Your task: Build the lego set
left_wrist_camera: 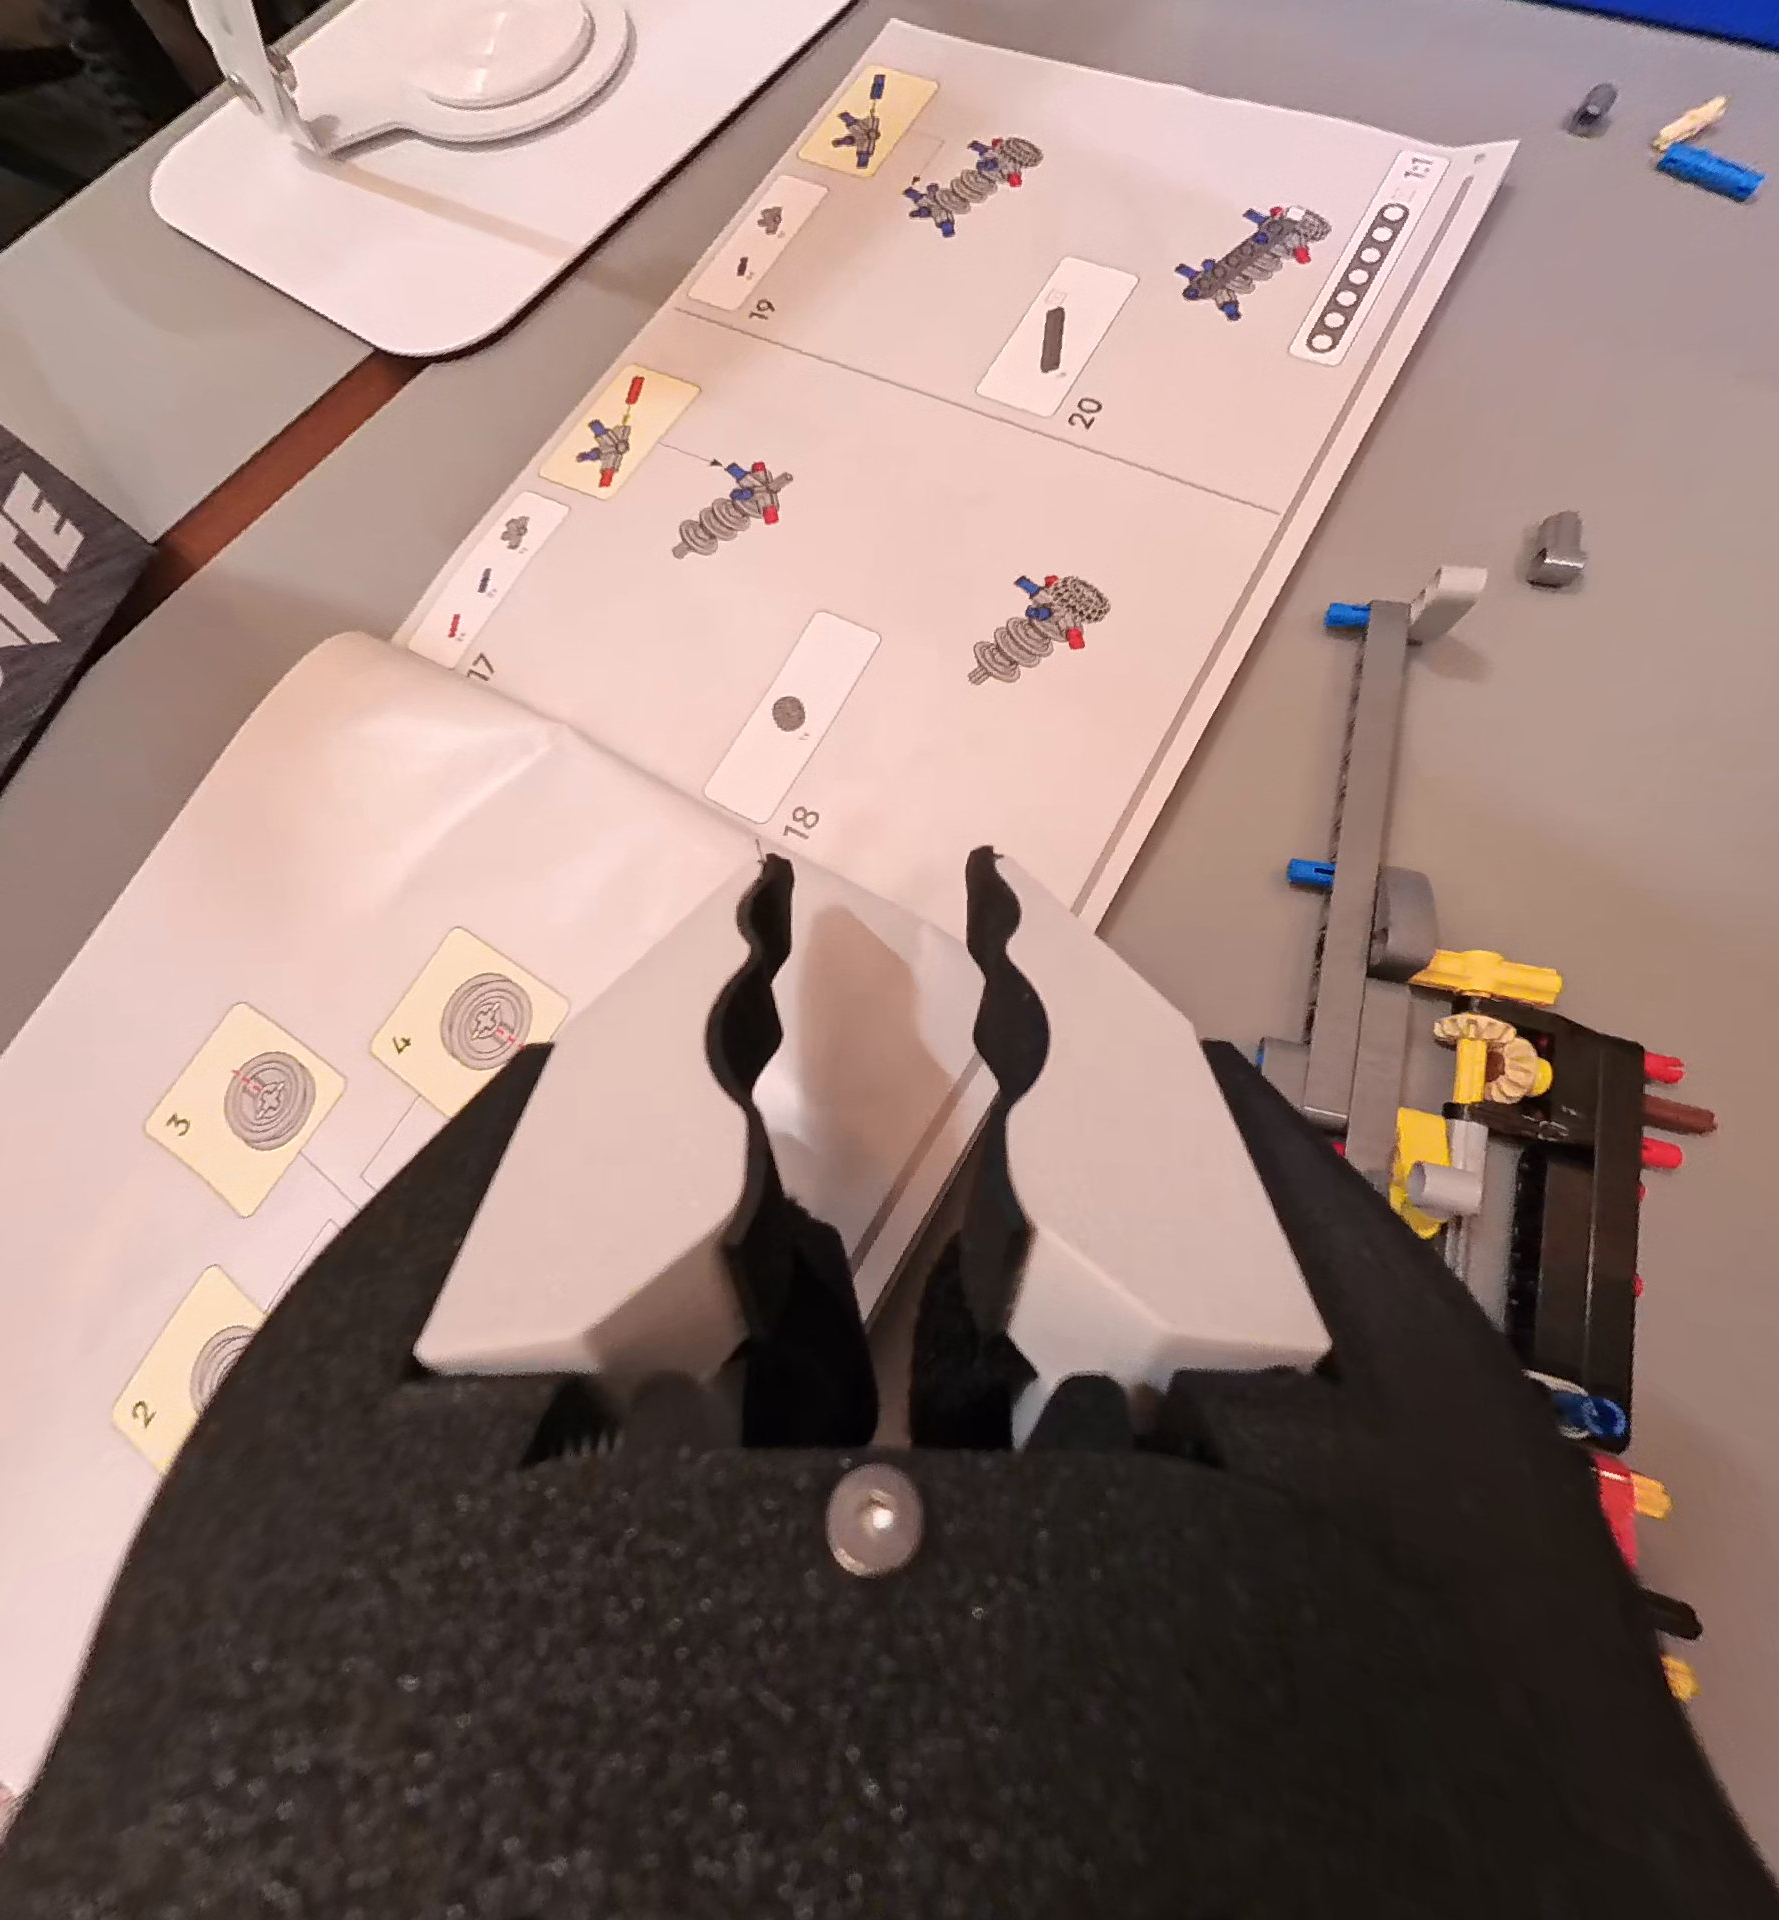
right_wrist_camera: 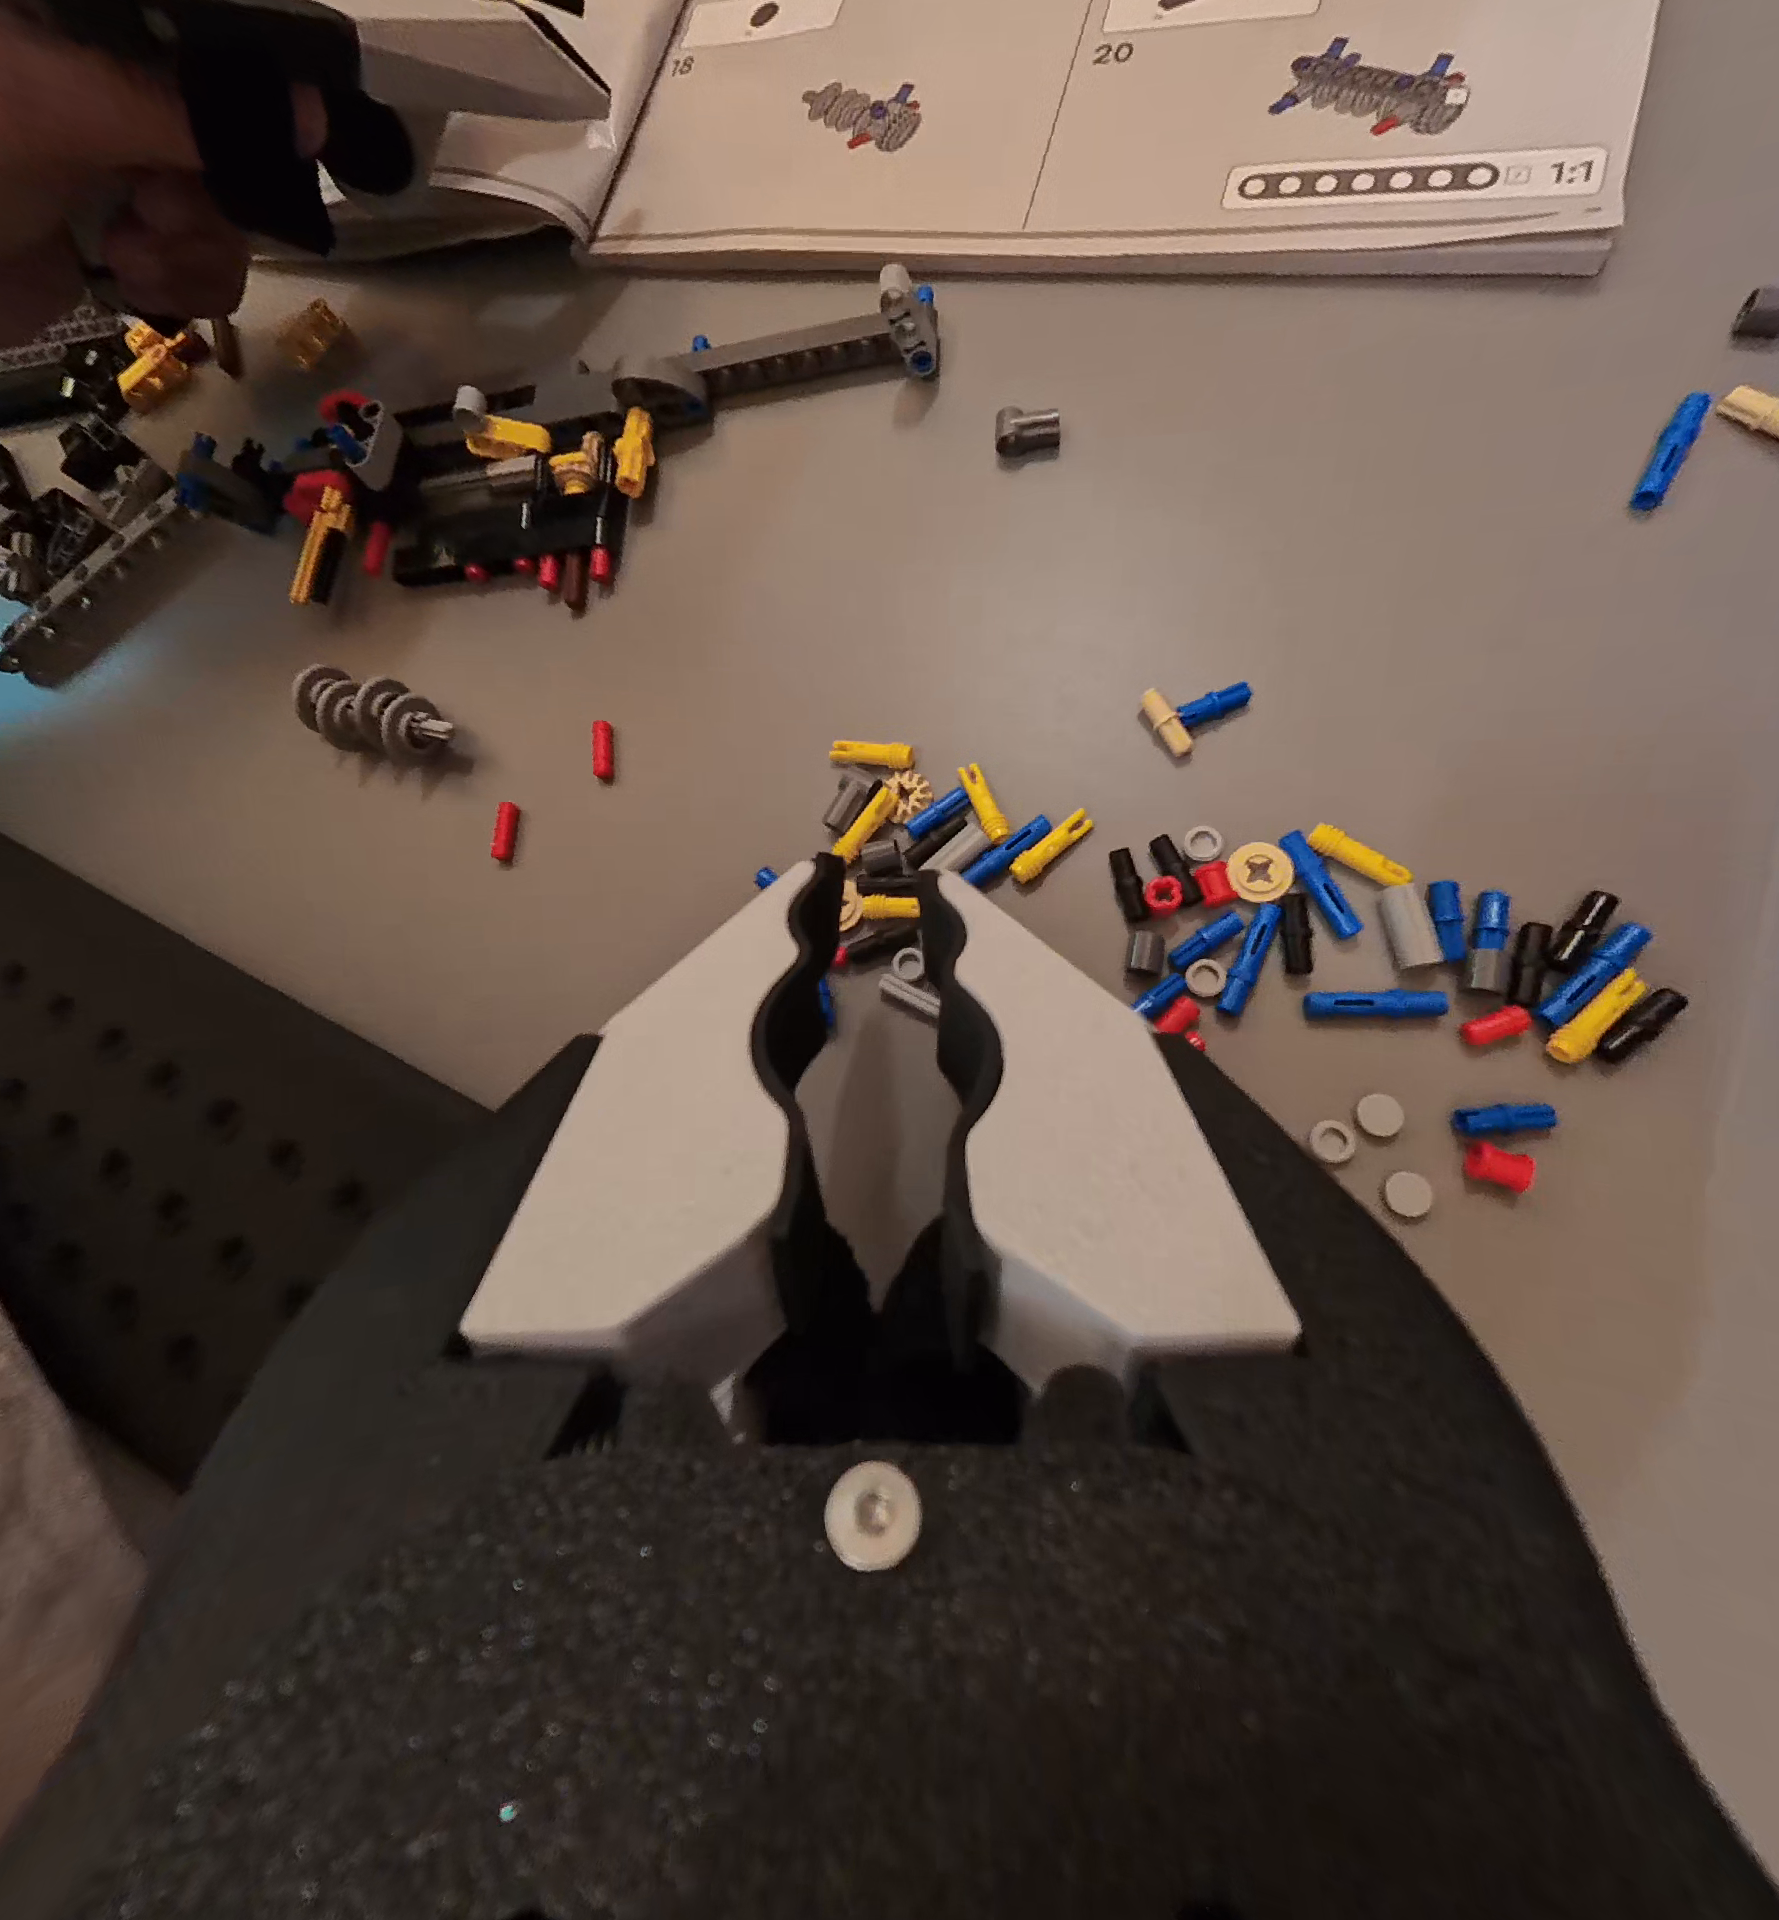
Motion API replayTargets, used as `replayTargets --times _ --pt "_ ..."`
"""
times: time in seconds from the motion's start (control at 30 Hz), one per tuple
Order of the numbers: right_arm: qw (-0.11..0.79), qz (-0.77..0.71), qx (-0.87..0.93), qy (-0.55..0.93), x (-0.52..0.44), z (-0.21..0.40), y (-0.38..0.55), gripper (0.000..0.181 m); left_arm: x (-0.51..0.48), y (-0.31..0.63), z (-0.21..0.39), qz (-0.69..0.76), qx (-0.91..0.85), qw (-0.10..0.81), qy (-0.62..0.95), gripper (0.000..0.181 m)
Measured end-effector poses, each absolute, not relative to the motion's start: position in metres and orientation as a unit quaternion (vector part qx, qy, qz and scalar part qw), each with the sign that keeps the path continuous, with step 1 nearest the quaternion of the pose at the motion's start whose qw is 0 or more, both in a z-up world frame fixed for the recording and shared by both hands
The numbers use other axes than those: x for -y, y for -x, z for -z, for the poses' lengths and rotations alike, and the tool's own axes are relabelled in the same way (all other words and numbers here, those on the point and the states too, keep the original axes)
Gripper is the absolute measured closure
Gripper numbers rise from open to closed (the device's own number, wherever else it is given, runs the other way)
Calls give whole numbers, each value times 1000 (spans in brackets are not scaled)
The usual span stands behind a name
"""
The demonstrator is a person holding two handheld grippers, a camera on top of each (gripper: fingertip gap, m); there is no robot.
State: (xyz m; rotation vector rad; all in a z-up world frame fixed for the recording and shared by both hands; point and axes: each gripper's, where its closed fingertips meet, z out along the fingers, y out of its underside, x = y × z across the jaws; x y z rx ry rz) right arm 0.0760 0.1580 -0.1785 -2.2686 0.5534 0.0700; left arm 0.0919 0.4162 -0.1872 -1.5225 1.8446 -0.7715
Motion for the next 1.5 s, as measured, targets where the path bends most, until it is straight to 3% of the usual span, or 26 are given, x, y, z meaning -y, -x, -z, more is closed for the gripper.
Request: replayTargets --times 0.27,0.37,0.5,0.73,1.5 --pt "436 -50 -219 871 -166 165 -74 168 -414 -92 186 292 -700 310 573 149" --pt "464 -93 -229 851 -164 153 -79 152 -414 -92 184 294 -699 312 573 149" --pt "446 -43 -250 858 -144 157 -106 145 -414 -92 185 290 -702 312 571 149" --pt "339 134 -270 891 -99 181 -160 159 -414 -92 187 285 -705 312 570 149" --pt "347 50 -229 908 -176 209 -155 165 -417 -91 191 278 -707 310 572 149"
